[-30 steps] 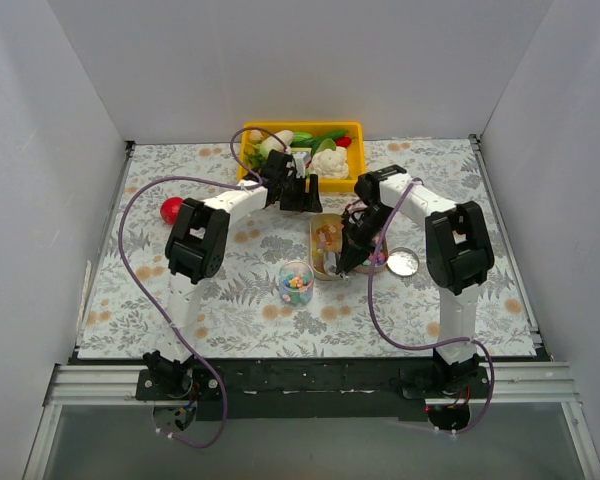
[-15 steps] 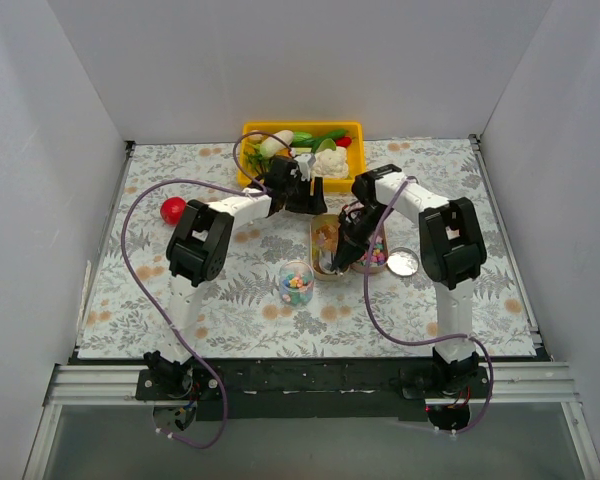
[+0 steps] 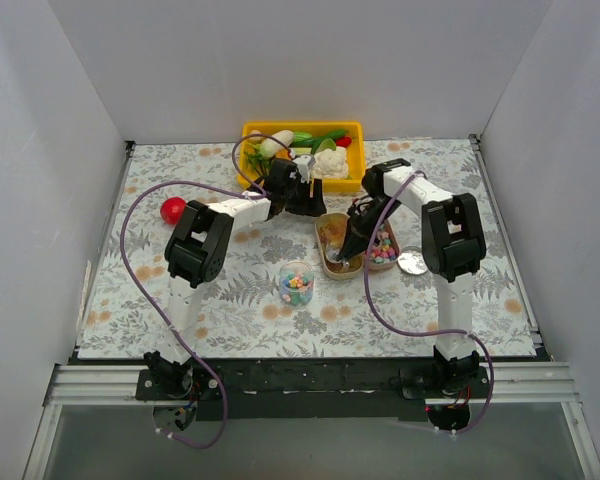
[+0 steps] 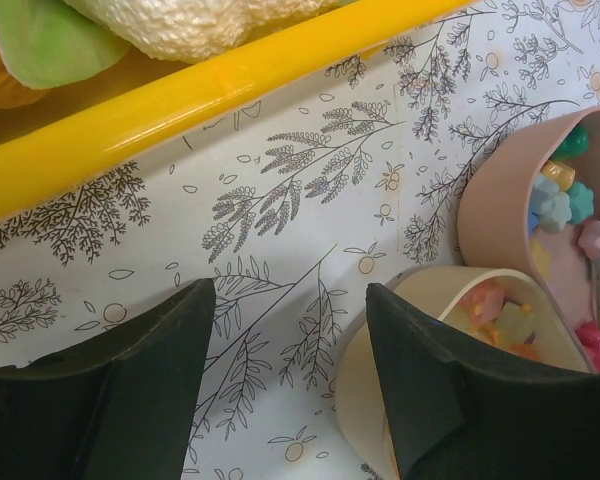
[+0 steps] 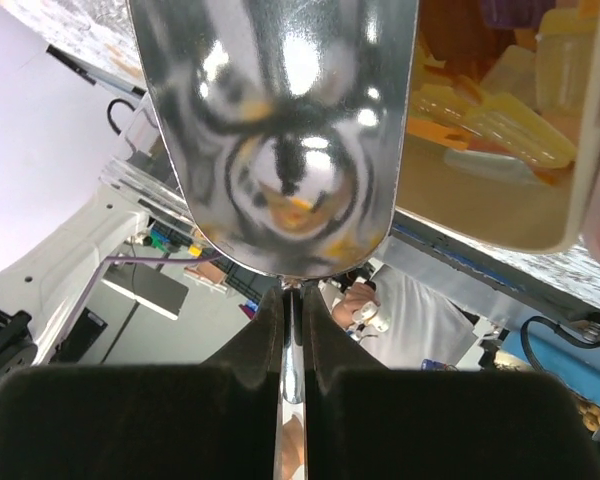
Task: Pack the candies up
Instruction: Scoop the fake candies from the storage box.
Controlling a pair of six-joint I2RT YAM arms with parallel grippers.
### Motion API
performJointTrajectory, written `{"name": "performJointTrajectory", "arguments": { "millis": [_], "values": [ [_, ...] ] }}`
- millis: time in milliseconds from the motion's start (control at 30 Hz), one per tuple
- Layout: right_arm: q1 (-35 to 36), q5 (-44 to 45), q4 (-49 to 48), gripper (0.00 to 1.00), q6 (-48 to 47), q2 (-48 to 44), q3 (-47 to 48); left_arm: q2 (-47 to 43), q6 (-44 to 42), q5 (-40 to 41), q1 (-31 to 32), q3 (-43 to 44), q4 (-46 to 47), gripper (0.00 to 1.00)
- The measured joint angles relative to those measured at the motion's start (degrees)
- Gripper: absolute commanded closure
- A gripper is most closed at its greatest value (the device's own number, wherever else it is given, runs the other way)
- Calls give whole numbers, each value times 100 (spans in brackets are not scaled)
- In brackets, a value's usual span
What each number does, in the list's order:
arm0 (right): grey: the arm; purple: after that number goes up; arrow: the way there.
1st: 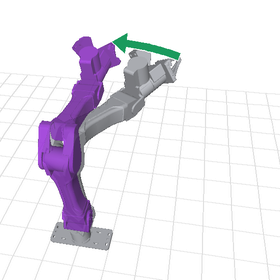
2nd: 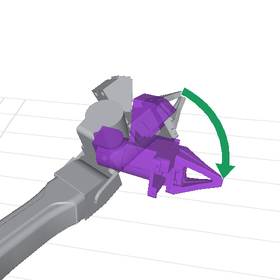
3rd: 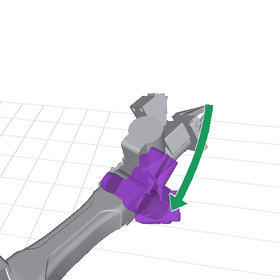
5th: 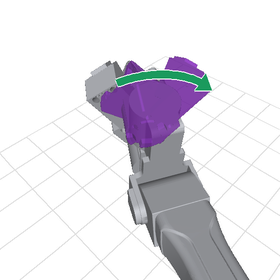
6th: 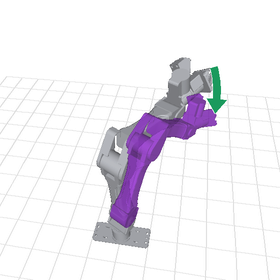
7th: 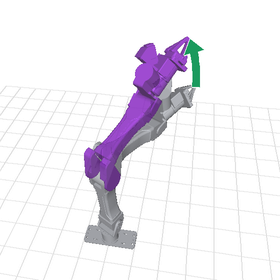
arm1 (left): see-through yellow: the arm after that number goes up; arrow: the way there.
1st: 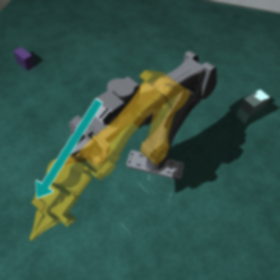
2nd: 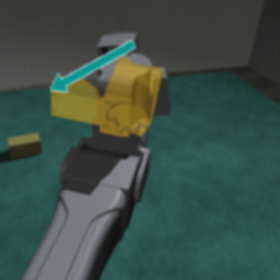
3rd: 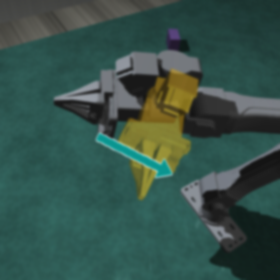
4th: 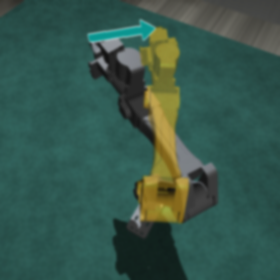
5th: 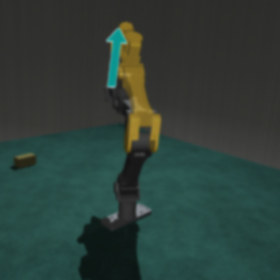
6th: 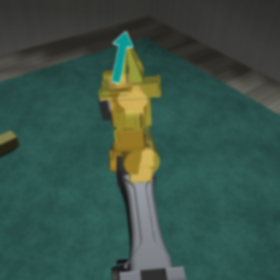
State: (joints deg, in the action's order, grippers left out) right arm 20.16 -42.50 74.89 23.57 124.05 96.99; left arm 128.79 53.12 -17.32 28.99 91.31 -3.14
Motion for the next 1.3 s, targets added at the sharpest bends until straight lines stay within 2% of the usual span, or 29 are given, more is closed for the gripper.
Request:
{"name": "performJointTrajectory", "arguments": {
  "millis": [500,833,967,1300],
  "values": [
    [-24,933,175,99,-313,306,627,-22,-44,-125,2,-17,-22,36],
    [-48,1051,-42,99,-315,-68,-35,686,94,-271,59,1261,-573,33],
    [-72,1088,-39,99,-321,-70,-42,874,101,-367,125,1530,-570,36],
    [-76,1427,46,99,-444,96,293,879,-212,-586,275,1480,-562,43]
  ]
}}
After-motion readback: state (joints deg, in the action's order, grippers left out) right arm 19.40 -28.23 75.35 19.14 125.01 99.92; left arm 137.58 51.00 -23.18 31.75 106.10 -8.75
